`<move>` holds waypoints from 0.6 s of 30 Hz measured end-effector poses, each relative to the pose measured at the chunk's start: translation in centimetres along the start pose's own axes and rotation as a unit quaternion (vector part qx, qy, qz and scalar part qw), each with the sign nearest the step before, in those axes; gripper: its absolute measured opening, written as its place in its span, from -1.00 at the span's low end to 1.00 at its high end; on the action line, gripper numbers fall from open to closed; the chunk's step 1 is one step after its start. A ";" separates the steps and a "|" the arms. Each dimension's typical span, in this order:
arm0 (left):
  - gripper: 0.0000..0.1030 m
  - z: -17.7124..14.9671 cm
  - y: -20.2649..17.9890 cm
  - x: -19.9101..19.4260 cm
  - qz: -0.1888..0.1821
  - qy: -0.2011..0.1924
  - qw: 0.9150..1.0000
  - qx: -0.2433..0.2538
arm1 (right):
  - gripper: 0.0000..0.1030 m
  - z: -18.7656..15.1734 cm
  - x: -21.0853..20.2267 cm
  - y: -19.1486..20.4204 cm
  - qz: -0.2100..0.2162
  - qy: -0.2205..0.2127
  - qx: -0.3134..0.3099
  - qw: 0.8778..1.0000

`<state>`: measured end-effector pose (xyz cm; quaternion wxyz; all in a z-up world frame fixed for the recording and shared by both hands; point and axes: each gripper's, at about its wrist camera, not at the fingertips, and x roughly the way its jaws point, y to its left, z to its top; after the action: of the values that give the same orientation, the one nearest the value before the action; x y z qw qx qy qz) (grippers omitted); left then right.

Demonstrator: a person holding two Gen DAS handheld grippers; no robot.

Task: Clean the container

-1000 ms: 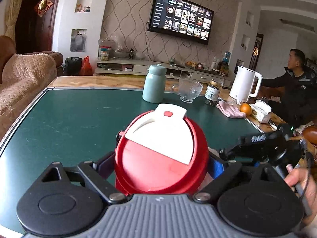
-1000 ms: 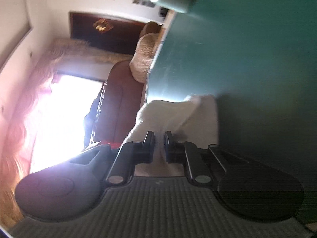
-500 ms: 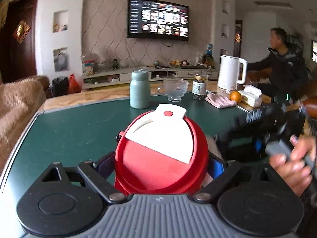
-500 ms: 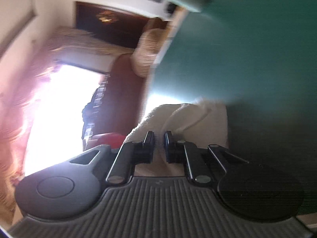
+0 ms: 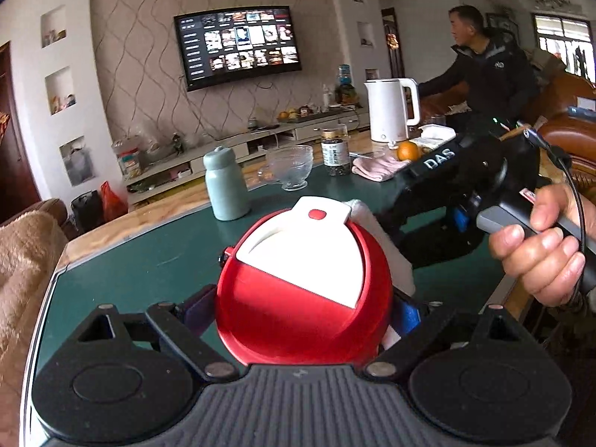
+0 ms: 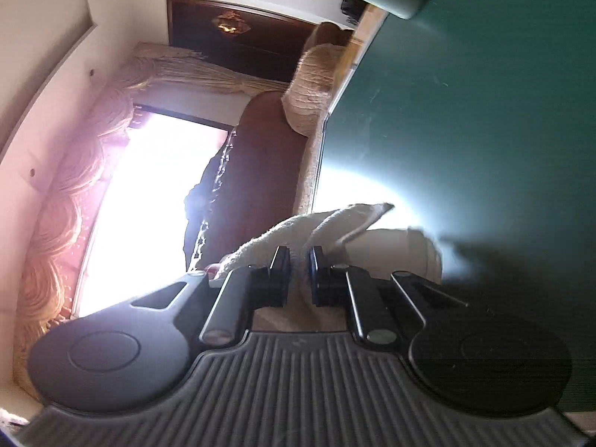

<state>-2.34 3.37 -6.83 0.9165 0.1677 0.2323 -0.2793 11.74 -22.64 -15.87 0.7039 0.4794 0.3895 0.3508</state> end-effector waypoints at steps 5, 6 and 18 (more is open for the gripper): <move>0.84 0.8 -0.9 0.6 -0.004 0.007 1.000 0.017 | -0.74 -0.2 0.1 -4.4 -0.048 -0.003 0.055 0.997; 0.85 1.1 -1.0 0.7 -0.002 0.010 1.000 0.011 | -0.74 -0.4 -0.1 -4.7 -0.044 -0.006 0.060 0.997; 1.00 3.3 1.1 2.3 0.034 0.069 0.975 -0.207 | -0.74 -1.0 -1.0 -4.6 -0.045 -0.020 0.048 0.998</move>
<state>1.11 1.72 -5.07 0.9220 0.0013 0.3423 -0.1812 10.97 -24.52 -20.26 0.7028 0.5015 0.4132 0.2897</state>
